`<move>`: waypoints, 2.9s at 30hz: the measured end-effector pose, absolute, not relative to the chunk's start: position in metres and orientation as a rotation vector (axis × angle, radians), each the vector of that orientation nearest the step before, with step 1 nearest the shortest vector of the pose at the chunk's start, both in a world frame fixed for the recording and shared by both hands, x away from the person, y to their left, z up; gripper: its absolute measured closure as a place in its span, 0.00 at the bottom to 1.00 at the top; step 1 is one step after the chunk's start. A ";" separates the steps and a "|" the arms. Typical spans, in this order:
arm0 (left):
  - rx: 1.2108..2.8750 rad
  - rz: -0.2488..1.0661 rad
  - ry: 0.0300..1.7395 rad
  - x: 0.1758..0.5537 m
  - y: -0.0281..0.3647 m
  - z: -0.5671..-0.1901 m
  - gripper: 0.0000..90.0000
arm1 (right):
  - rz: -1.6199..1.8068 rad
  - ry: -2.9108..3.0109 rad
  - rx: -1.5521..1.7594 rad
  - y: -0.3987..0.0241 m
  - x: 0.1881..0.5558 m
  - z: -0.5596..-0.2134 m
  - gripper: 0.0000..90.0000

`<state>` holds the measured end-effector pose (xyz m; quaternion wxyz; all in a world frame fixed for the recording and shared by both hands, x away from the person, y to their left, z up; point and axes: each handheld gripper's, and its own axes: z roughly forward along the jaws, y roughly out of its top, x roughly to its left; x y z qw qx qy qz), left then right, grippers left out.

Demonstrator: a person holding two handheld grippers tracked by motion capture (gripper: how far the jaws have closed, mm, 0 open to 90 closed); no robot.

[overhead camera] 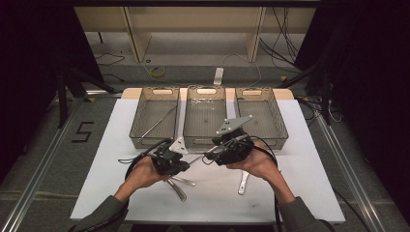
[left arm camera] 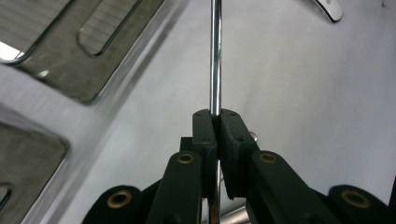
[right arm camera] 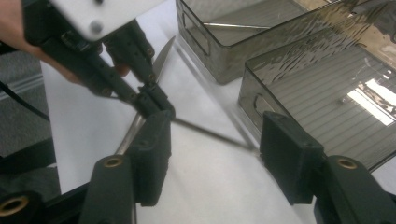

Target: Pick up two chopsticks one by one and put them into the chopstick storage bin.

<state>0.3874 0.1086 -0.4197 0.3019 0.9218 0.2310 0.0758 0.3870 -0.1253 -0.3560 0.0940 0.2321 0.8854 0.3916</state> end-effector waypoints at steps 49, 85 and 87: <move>2.140 0.343 1.131 0.490 0.199 -0.372 0.95 | 1.154 2.587 0.962 -0.173 0.347 -0.439 0.33; 2.083 0.326 1.400 0.539 0.205 -0.417 0.93 | 1.206 2.574 0.957 -0.178 0.336 -0.437 0.32; 2.072 0.326 1.413 0.539 0.205 -0.419 0.92 | 1.207 2.573 0.959 -0.178 0.336 -0.437 0.32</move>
